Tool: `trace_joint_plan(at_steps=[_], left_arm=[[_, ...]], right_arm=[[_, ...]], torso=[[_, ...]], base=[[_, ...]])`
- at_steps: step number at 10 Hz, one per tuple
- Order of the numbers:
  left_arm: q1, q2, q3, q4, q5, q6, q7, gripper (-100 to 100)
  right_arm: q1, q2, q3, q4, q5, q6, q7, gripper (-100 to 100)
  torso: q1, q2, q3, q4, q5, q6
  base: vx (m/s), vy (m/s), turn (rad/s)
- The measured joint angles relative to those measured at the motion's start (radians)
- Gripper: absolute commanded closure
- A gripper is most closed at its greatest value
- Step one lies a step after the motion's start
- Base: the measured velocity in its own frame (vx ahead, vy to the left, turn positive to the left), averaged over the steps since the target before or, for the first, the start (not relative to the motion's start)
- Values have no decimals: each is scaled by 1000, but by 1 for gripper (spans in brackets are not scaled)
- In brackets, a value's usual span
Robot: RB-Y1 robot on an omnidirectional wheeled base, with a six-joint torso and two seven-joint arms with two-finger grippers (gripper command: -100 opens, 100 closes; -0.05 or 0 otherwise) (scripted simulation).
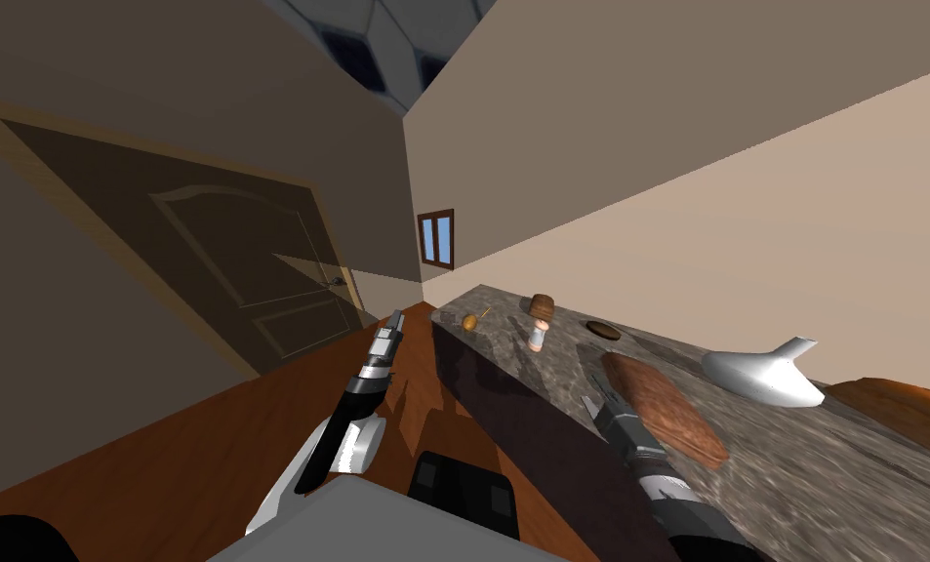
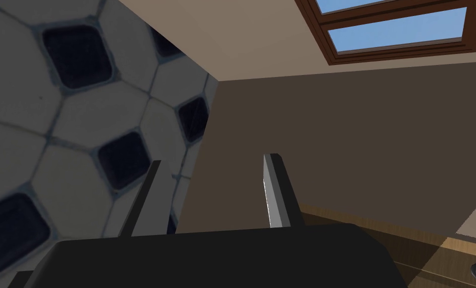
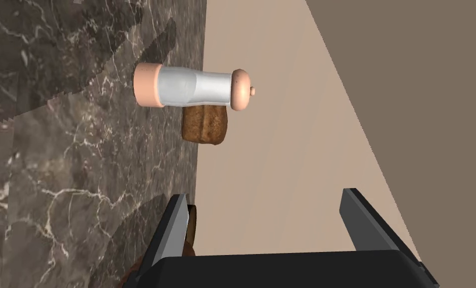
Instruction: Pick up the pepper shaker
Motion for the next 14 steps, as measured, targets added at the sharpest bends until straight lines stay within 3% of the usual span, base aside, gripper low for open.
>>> trace_joint_plan(at_steps=[1, 3, 5, 7, 12, 14], left_arm=[[0, 0, 0, 0, 0, 0, 0, 0], [0, 0, 0, 0, 0, 0, 0, 0], [0, 0, 0, 0, 0, 0, 0, 0], [0, 0, 0, 0, 0, 0, 0, 0], [0, 0, 0, 0, 0, 0, 0, 0], [0, 0, 0, 0, 0, 0, 0, 0]], right_arm=[[34, -26, -3, -9, 1, 37, -24, -100], [51, -86, -5, 15, 0, 73, -60, -100], [104, -137, -12, 13, -1, 134, -104, -100], [106, -186, -13, 31, -3, 141, -121, -100], [204, -328, -30, 67, -11, 253, -228, -100], [206, -378, -30, 69, -13, 286, -245, -100]], torso=[[1, 1, 1, 0, 0, 0], [-1, 0, 0, 0, 0, 0], [1, 0, 0, 0, 0, 0], [-3, -1, -1, 0, -1, 0], [1, 0, 0, 0, 0, 0], [-3, -1, -1, 0, -1, 0]], base=[[-24, 83, -16], [-9, 57, 2], [-13, 52, -11], [-6, 21, 5], [-12, 60, -1], [1, 28, 20]])
